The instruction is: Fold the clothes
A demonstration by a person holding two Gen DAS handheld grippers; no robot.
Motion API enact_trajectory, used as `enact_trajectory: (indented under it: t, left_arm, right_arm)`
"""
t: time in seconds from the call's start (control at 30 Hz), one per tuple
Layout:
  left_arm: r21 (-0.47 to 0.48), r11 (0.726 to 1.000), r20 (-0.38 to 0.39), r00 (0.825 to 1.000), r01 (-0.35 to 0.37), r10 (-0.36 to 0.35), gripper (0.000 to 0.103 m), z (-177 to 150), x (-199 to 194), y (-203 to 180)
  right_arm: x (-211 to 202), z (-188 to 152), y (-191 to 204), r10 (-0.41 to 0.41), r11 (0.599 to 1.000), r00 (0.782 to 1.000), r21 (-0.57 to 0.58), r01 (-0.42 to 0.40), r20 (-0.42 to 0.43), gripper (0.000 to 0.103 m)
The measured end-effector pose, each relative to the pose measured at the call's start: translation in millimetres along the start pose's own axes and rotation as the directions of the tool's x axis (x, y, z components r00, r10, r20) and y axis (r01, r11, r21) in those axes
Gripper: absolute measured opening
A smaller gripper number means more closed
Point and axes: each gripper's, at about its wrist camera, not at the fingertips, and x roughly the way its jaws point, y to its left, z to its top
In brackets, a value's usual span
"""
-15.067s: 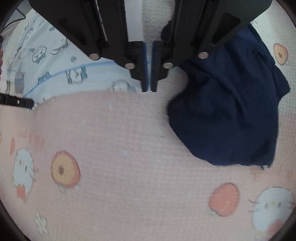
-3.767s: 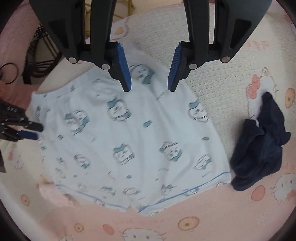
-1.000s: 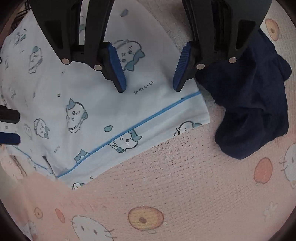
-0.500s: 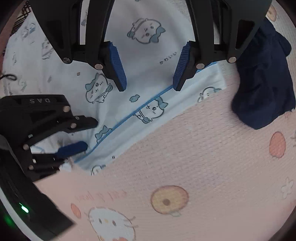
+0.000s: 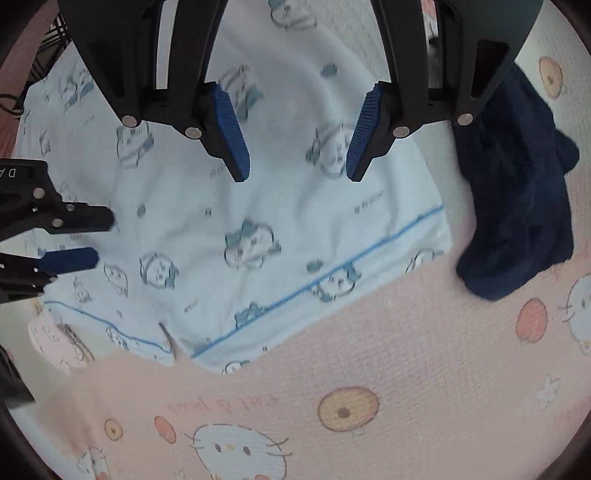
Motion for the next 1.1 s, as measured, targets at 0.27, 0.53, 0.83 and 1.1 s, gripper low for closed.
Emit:
enact_trajectory:
  t: [0.27,0.53,0.83,1.1]
  left_arm:
    - [0.095,0.994,-0.138,0.989,-0.048,0.061,0.062,-93.4,-6.9,-13.0]
    - [0.183,0.983,-0.081,0.996,-0.01,0.025,0.065,-95.4,-47.3,-58.4]
    - [0.208,0.978,-0.327,0.942,-0.007,0.077,0.065,-102.9,-23.5,-38.6]
    - [0.111,0.988,-0.212,0.969,-0.108,0.13,0.064,-64.8,-8.0,-53.2]
  right_arm:
    - [4.6,-92.5,-30.4,-0.188,0.982,0.98,0.02,0.19,-0.061,0.049]
    - [-33.3,-122.6,-48.0,-0.174,0.983,0.984,0.064,0.171,0.042,0.049]
    - [-16.3,-135.5,-60.2,-0.264,0.962,0.962,0.05,0.267,-0.062,0.056]
    - [-11.1,-86.0,-37.5,-0.164,0.978,0.984,0.142,0.153,0.064,0.052]
